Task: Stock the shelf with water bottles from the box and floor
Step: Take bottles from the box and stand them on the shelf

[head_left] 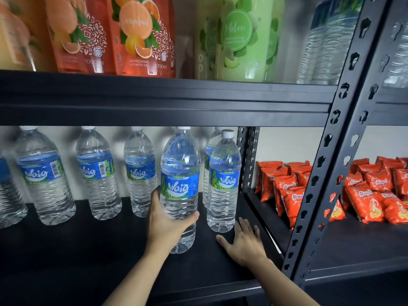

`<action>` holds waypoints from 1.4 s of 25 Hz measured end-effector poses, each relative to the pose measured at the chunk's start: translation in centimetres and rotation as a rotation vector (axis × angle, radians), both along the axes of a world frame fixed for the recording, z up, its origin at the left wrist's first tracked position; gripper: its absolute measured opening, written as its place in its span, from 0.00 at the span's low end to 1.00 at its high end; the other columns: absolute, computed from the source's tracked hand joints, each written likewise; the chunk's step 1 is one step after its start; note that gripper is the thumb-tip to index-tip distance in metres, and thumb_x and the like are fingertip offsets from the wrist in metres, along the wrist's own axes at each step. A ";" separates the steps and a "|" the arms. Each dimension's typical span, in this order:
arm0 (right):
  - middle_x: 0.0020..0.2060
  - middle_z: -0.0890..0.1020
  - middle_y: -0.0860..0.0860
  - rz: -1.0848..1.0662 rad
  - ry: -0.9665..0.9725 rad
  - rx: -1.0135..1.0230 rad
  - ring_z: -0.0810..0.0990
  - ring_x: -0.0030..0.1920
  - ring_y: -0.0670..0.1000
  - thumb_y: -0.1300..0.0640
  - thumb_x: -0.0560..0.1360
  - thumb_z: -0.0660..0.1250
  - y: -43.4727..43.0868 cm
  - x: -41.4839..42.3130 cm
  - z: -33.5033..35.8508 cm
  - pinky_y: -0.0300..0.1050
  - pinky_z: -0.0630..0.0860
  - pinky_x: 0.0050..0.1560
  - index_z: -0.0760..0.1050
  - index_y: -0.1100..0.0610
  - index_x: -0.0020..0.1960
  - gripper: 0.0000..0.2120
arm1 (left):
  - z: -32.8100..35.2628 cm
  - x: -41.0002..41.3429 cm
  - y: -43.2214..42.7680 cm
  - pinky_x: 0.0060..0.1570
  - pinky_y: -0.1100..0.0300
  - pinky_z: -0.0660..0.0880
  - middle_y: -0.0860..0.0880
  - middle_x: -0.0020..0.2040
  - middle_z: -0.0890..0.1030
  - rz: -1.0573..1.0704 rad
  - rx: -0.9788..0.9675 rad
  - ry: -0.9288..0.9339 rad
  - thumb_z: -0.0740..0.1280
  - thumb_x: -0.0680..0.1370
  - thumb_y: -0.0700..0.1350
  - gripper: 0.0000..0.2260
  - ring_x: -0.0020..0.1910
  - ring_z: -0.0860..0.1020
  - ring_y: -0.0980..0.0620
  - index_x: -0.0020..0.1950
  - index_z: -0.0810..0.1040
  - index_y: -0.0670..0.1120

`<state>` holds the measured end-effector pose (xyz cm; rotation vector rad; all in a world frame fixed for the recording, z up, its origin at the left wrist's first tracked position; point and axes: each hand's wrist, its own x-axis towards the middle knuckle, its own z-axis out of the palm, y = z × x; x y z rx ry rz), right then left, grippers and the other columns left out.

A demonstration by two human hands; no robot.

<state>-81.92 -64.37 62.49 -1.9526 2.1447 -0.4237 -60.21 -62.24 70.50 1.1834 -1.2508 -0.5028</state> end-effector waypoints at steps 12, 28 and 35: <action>0.80 0.49 0.52 0.005 0.112 0.005 0.43 0.80 0.50 0.19 0.62 0.34 0.1 -0.1 -0.2 0.52 0.41 0.78 0.48 0.56 0.80 0.58 | -2.4 -1.9 -7.7 0.59 0.50 0.76 0.52 0.59 0.79 0.052 -0.028 0.008 0.83 0.55 0.48 0.43 0.58 0.78 0.49 0.67 0.68 0.53; 0.80 0.48 0.51 0.014 0.114 0.027 0.42 0.79 0.50 0.29 0.75 0.49 0.2 0.0 0.0 0.51 0.40 0.78 0.47 0.56 0.80 0.44 | -5.8 -1.0 -7.8 0.58 0.61 0.74 0.54 0.56 0.79 0.000 0.128 0.007 0.83 0.55 0.51 0.38 0.56 0.79 0.55 0.60 0.69 0.55; 0.80 0.49 0.52 0.014 0.114 0.016 0.42 0.79 0.50 0.28 0.75 0.49 0.1 0.0 -0.2 0.52 0.41 0.78 0.48 0.56 0.80 0.44 | -6.4 -0.7 -7.1 0.54 0.63 0.73 0.56 0.53 0.81 -0.028 0.212 -0.011 0.84 0.58 0.46 0.35 0.52 0.79 0.56 0.60 0.71 0.54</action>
